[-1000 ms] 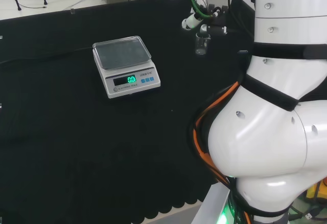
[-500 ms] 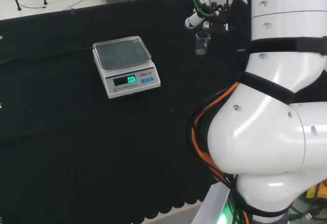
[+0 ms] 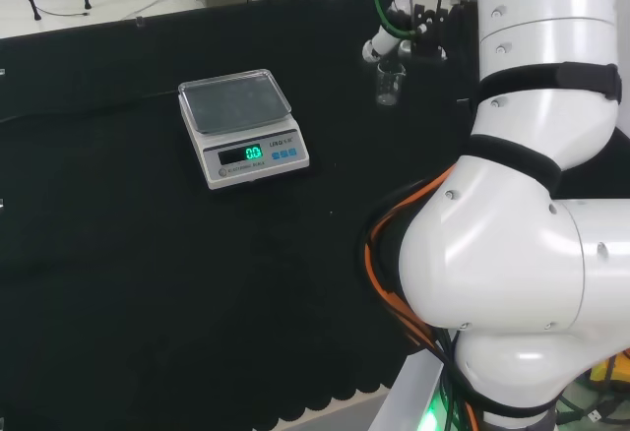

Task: Pick up the beaker.

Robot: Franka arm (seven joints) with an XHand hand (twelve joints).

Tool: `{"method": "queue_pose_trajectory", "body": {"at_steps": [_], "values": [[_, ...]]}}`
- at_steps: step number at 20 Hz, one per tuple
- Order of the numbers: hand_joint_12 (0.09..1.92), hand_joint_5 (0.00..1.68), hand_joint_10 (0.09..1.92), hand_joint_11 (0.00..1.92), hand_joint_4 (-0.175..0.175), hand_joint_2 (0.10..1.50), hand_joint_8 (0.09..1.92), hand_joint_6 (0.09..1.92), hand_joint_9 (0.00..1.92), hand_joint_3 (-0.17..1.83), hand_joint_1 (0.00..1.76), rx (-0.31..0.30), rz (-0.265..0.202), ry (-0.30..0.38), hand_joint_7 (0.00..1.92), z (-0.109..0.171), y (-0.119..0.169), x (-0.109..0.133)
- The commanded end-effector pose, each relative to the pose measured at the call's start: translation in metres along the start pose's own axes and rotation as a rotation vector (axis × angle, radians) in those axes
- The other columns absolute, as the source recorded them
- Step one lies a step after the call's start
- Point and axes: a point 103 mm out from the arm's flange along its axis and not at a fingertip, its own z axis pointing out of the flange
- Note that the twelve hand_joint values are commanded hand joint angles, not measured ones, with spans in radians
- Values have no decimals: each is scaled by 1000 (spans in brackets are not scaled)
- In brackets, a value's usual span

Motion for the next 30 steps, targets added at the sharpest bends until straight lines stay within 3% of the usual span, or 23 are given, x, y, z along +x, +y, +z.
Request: {"method": "queue_pose_trajectory", "body": {"at_steps": [1, 11, 15, 19, 21, 23, 30], "values": [[1461, 425, 936, 190, -106, 713, 860, 868, 325, 563, 796, 58, -5, 22, 193, 16, -1, -5], [1421, 288, 936, 351, -89, 641, 849, 841, 334, 567, 883, 127, -7, -31, 198, 27, 9, 3], [1357, 473, 912, 517, -106, 632, 854, 889, 418, 595, 940, 142, -14, -38, 221, 32, 12, 4], [1198, 757, 860, 819, -165, 652, 886, 895, 622, 681, 1097, 127, -19, -56, 309, 32, 15, 6], [1060, 880, 807, 982, -173, 873, 922, 1020, 753, 430, 1140, 113, -20, -61, 355, 32, 16, 6], [938, 893, 784, 1033, -175, 1033, 942, 1105, 835, 211, 1147, 96, -19, -66, 401, 32, 16, 6], [958, 798, 1006, 938, -175, 1186, 1117, 1284, 819, 54, 1127, 50, -25, -73, 485, 24, 11, 6]]}}
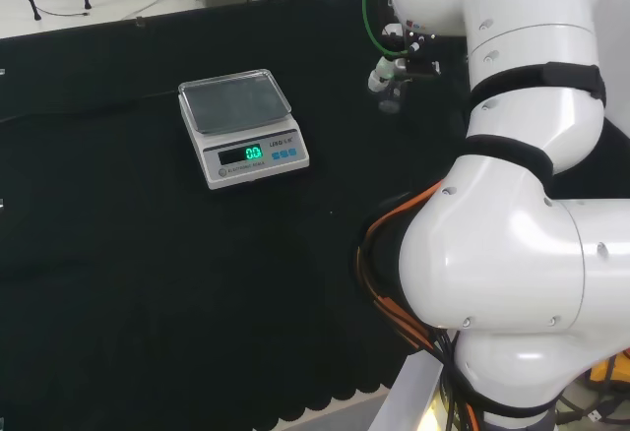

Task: Pick up the beaker.

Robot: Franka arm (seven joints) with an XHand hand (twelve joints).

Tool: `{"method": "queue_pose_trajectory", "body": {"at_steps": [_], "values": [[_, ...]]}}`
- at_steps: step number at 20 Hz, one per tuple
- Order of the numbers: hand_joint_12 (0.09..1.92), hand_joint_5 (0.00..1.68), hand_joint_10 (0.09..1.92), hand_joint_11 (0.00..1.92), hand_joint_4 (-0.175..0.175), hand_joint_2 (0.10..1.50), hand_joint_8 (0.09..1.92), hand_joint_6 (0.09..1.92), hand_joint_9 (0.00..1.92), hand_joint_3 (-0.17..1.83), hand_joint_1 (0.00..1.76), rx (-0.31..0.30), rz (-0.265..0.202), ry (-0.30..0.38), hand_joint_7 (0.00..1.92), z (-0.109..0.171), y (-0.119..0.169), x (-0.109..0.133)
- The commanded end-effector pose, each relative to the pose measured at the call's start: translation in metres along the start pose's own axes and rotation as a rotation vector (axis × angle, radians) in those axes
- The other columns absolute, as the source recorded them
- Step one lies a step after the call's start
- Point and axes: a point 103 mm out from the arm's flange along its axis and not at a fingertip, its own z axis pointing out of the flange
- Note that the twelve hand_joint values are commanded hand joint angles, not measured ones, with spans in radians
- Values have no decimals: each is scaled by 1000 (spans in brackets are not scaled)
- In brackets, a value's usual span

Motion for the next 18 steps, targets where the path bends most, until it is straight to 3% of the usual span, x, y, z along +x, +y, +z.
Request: {"method": "queue_pose_trajectory", "body": {"at_steps": [1, 6, 18], "values": [[974, 794, 1027, 931, -175, 1189, 1135, 1292, 816, 53, 1126, -55, -8, -25, 493, -11, -6, 1], [1030, 718, 1361, 913, -175, 1218, 1194, 1374, 729, 13, 1333, -63, -23, -50, 512, -31, -15, 5], [1056, 716, 1389, 919, -175, 1222, 1230, 1379, 726, 1, 1353, 53, -118, -72, 568, -95, -48, 18]]}}
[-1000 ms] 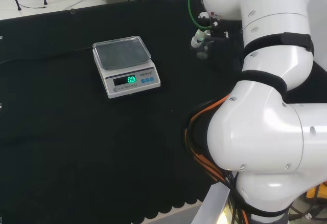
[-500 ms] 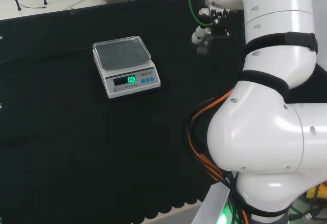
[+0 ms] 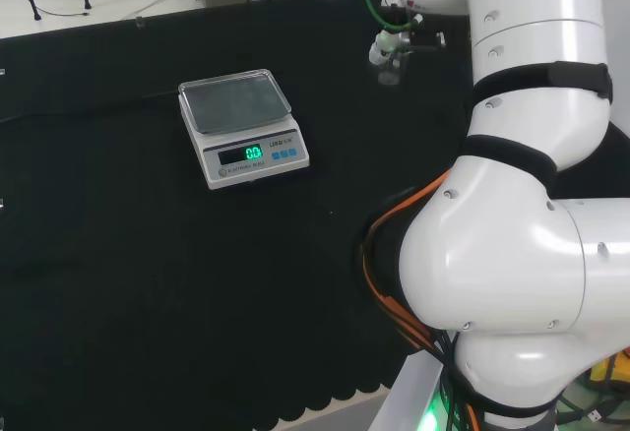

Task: Pick up the beaker.

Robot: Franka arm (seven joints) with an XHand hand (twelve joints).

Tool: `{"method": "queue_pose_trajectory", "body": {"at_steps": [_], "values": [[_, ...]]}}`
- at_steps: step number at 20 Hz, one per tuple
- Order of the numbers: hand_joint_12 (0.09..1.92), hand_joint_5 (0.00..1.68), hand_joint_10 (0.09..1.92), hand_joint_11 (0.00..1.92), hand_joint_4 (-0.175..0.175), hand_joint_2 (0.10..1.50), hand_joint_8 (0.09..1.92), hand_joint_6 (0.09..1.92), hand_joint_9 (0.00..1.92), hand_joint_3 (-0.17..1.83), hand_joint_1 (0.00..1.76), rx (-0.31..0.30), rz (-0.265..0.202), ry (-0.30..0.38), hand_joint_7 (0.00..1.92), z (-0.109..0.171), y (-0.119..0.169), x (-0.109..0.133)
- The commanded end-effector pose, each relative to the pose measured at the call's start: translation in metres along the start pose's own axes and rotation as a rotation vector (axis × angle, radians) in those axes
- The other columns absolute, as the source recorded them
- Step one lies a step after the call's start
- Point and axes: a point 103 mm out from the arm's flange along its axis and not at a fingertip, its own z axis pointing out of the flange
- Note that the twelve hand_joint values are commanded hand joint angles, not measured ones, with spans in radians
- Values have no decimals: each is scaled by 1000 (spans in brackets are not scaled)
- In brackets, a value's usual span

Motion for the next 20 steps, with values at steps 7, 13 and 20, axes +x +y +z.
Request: {"method": "queue_pose_trajectory", "body": {"at_steps": [7, 13, 20], "values": [[1060, 726, 1376, 922, -175, 1217, 1230, 1365, 736, -1, 1355, 151, -107, -74, 588, -69, -47, 28], [1062, 732, 1368, 928, -175, 1214, 1228, 1358, 742, -1, 1356, 152, -133, -118, 599, -83, -67, 48], [1064, 735, 1364, 935, -175, 1213, 1227, 1353, 746, -1, 1356, 120, -148, -129, 608, -87, -82, 62]]}}
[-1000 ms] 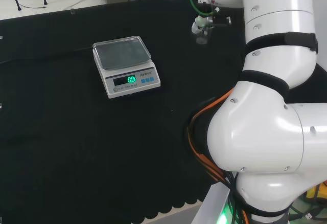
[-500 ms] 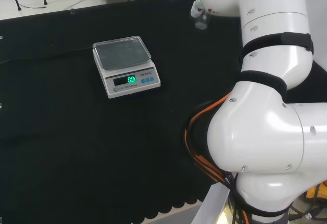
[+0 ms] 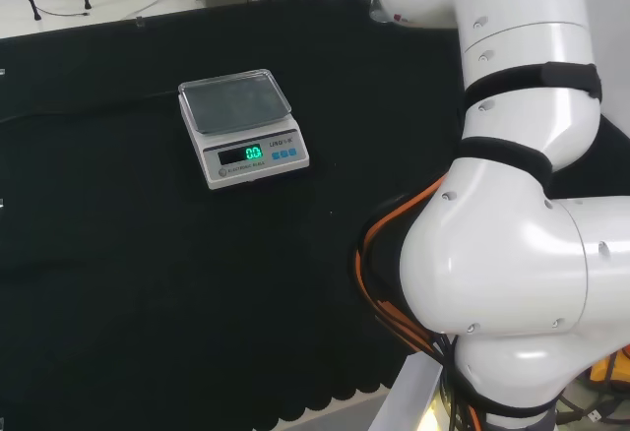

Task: Pick up the beaker.

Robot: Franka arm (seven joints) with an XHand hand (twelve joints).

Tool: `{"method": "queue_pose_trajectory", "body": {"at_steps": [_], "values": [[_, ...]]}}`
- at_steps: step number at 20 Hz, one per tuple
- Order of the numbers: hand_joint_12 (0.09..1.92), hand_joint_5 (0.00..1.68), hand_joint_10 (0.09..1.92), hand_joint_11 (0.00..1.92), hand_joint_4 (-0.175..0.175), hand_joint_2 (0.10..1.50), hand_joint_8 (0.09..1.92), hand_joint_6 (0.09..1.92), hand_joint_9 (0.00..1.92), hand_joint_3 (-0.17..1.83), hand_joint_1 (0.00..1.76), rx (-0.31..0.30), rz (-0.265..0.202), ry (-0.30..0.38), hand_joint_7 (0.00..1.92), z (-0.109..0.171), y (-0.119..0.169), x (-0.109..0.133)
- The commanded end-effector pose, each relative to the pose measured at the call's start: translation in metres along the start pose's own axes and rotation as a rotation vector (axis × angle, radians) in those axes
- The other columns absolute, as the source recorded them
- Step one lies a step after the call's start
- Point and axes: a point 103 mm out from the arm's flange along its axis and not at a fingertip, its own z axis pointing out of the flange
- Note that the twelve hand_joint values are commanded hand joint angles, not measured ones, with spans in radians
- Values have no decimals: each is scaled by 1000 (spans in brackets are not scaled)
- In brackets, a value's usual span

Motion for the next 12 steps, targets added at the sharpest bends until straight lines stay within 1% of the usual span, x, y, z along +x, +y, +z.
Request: {"method": "queue_pose_trajectory", "body": {"at_steps": [1, 6, 12], "values": [[1064, 736, 1363, 936, -175, 1212, 1227, 1352, 746, -1, 1357, 100, -51, -41, 609, 26, -28, 32], [1065, 737, 1361, 941, -175, 1211, 1227, 1350, 748, -1, 1357, 60, -71, -50, 611, 25, -38, 43], [1066, 740, 1357, 946, -175, 1210, 1225, 1346, 751, -1, 1357, 40, -84, -60, 614, 24, -42, 55]]}}
